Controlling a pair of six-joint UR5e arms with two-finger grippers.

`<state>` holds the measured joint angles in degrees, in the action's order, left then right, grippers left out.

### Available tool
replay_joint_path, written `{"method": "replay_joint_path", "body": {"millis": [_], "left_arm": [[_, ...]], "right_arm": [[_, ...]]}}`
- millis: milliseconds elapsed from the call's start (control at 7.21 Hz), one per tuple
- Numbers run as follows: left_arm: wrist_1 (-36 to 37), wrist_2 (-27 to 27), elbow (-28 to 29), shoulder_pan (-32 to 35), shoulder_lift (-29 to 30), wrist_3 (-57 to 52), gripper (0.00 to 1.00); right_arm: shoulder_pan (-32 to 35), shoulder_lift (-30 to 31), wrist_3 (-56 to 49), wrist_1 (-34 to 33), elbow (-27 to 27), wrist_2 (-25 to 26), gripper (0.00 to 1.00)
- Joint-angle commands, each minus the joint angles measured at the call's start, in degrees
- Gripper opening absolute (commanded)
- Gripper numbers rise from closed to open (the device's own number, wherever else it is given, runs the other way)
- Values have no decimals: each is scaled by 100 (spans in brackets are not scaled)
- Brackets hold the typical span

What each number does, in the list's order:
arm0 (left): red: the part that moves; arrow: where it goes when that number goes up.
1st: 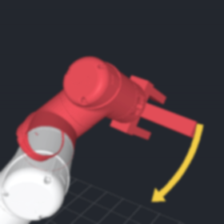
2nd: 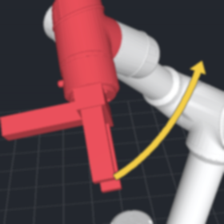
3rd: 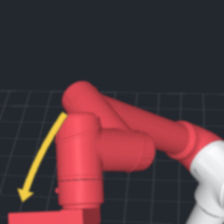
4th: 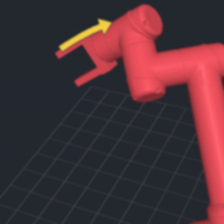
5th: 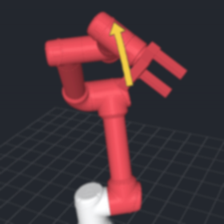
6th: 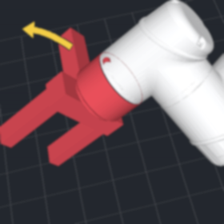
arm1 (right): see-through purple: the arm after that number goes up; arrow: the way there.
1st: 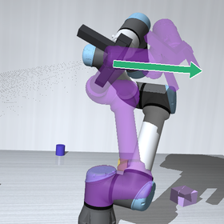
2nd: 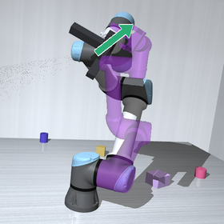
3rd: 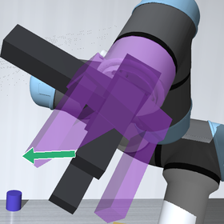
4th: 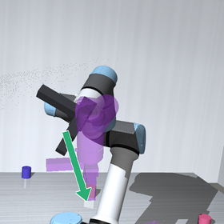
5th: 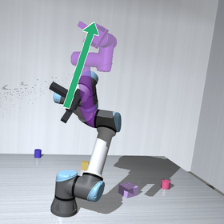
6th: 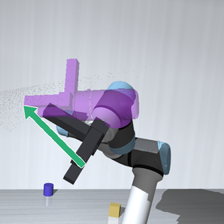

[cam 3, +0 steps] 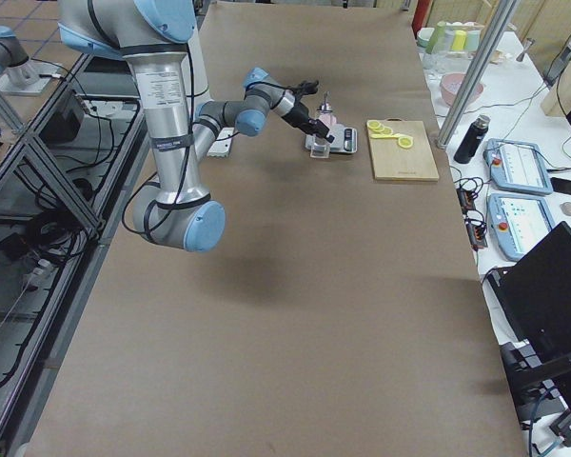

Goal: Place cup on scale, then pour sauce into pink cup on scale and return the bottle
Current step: 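Carry the sauce dispenser with the right gripper above the pink cup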

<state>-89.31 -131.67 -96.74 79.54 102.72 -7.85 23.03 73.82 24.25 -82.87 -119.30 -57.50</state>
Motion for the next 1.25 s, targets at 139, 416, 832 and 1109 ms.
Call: {"method": "replay_joint_path", "body": {"millis": [139,416,832,1109], "left_arm": [[-658,-245,471,245,-270,-382,98],[-666,-289,472,307,-419,-515,98],[-754,-324,507,421,-499,-639,98],[-789,-333,507,430,-578,-639,98]], "right_arm": [[-123,-436,-367,-921,30,248,0],[-123,-754,-518,-1441,91,301,0],[-10,-904,-745,-1460,740,555,0],[0,-1332,-746,-1521,1274,739,0]]}}
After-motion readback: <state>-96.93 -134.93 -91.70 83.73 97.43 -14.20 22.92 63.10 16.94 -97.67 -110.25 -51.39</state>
